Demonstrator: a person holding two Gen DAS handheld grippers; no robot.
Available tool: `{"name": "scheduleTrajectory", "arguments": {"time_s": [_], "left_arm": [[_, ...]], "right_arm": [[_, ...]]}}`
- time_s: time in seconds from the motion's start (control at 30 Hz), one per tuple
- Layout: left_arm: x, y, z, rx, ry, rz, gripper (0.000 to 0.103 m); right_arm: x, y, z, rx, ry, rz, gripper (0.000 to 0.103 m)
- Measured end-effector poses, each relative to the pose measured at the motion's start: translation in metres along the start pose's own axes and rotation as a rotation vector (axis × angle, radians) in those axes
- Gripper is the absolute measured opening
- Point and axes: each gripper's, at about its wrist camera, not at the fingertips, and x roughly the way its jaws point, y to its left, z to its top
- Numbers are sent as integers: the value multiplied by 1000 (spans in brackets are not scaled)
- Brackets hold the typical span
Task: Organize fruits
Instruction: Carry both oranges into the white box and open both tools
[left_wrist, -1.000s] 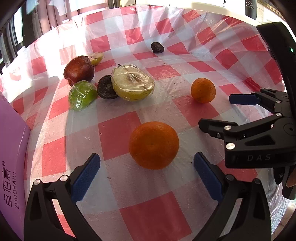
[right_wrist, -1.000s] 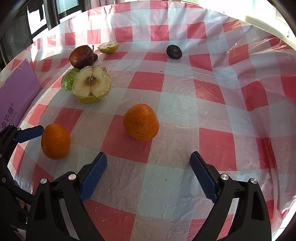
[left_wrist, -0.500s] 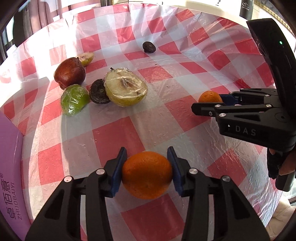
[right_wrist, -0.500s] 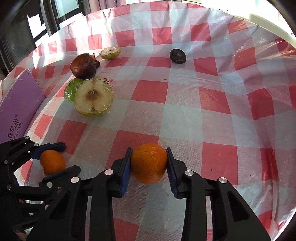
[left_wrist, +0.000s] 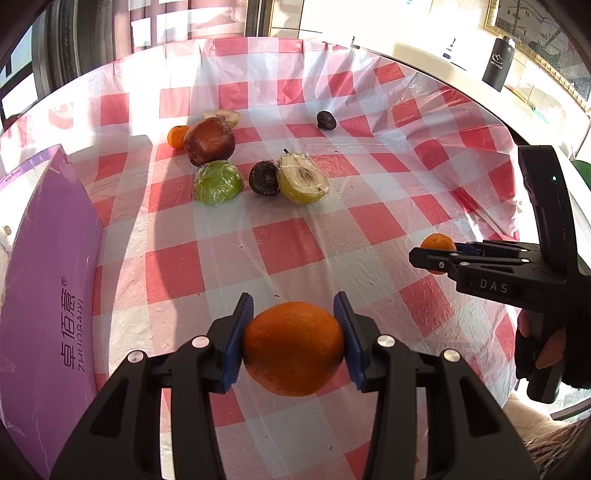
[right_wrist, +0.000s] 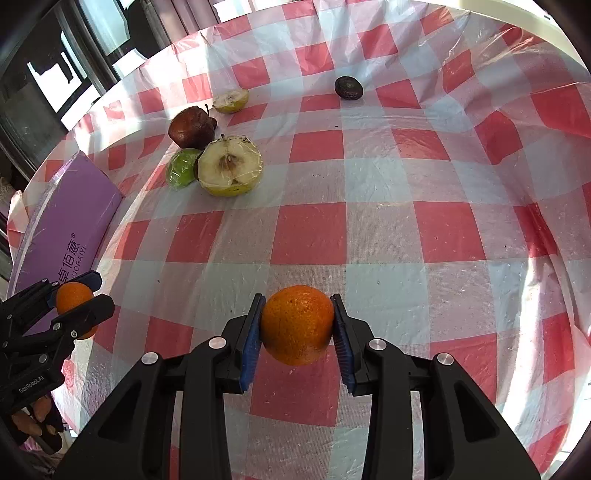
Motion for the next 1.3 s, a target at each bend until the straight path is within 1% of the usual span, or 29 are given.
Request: {"name": "scheduleTrajectory", "arguments": {"time_s": [0.07,0.2,0.4,0.5,0.6,0.8,0.87,0.97,1.03,1.13,1.3], "left_arm": [[-19,8,10,-5,-49,-15,45],[-55,36,25,-63,-128,-27,45],[-103,91,26,-117,-195,15,45],[-122,122,17,-130,-202,55,45],[-135,156,5,-164,-187,100,45],[-154,222,-15,-229,-143,204,45],[-156,240,-20,-240,-117,227,45],[-157,260,-29,-234,-63,257,45],[-155,271,-35,-224,-24,273,45],[-149,285,-40,-217,39,280,45],[-133,297,-49,-200,132,272,45]], "right_arm": [[-3,11,3,-7,-7,0,36],[-11,43,12,-45,-36,13,36],[-20,103,16,-89,-69,76,36],[-19,139,17,-119,-75,109,36],[-20,182,23,-181,-95,147,36],[-31,273,42,-332,-157,253,36],[-29,303,46,-381,-161,279,36],[-21,343,46,-455,-141,300,36],[-12,367,44,-512,-118,285,36],[12,393,35,-608,-46,218,36],[53,407,15,-704,96,96,36]]}}
